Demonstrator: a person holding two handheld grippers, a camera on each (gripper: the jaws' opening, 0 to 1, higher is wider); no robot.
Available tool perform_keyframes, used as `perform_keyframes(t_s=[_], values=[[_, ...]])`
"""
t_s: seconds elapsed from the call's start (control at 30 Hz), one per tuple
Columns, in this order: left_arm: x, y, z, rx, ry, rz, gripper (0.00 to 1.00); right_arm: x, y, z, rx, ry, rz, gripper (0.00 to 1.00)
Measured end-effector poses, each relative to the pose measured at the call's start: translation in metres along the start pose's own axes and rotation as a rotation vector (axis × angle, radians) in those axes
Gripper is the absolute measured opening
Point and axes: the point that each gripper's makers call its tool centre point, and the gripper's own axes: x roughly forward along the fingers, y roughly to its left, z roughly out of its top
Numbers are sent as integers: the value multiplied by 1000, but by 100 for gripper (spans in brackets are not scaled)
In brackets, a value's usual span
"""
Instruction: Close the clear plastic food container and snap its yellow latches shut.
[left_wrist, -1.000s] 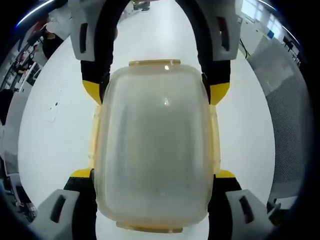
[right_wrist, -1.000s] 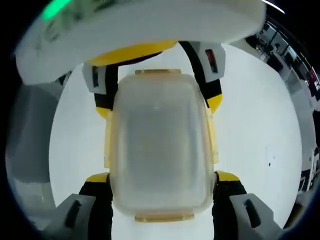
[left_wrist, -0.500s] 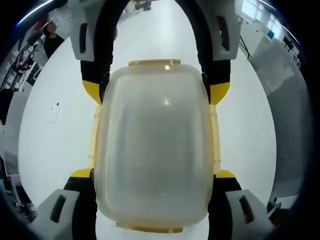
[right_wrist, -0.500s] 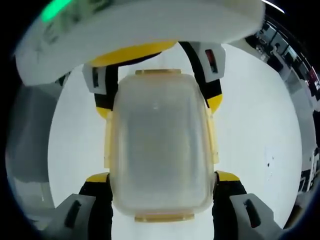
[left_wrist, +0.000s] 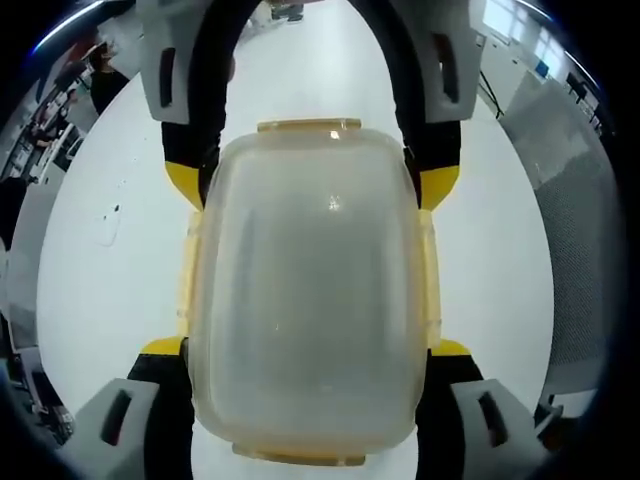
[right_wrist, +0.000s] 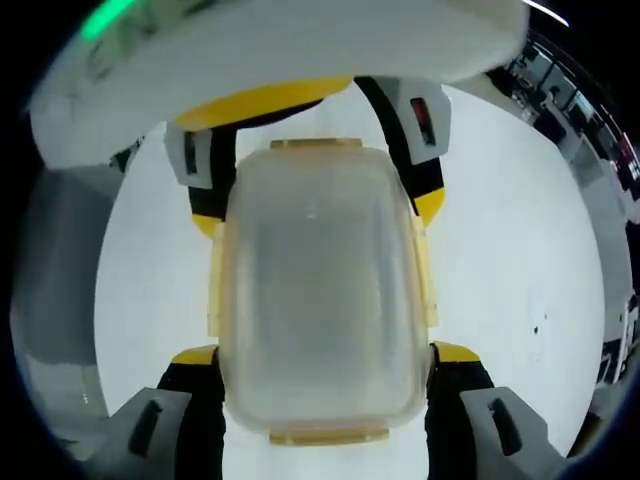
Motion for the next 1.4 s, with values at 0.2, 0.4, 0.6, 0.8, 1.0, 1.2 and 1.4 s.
perform_keyframes(t_s=[0.2, 0.4, 0.6, 0.8, 1.0, 1.2, 1.4], values=[[0, 0, 0, 0, 0, 1, 93, 0, 0, 0, 2, -1, -4, 84], [0, 0, 0, 0, -5, -1, 94, 1, 0, 0, 3, 0, -2, 84], [0, 0, 0, 4, 7, -2, 94, 1, 0, 1, 4, -13, -6, 84], [-1, 0, 1, 15, -18, 1, 94, -1, 0, 1, -4, -23, -14, 84], [-3, 2, 0, 21, -35, 2, 94, -4, -2, 5, -9, -76, -18, 84], [-8, 3, 5, -77, -139, -10, 96, -11, -3, 4, 23, -156, -35, 83], [-21, 8, 8, -190, -327, 46, 97, -26, -6, 9, 134, -353, -143, 86]])
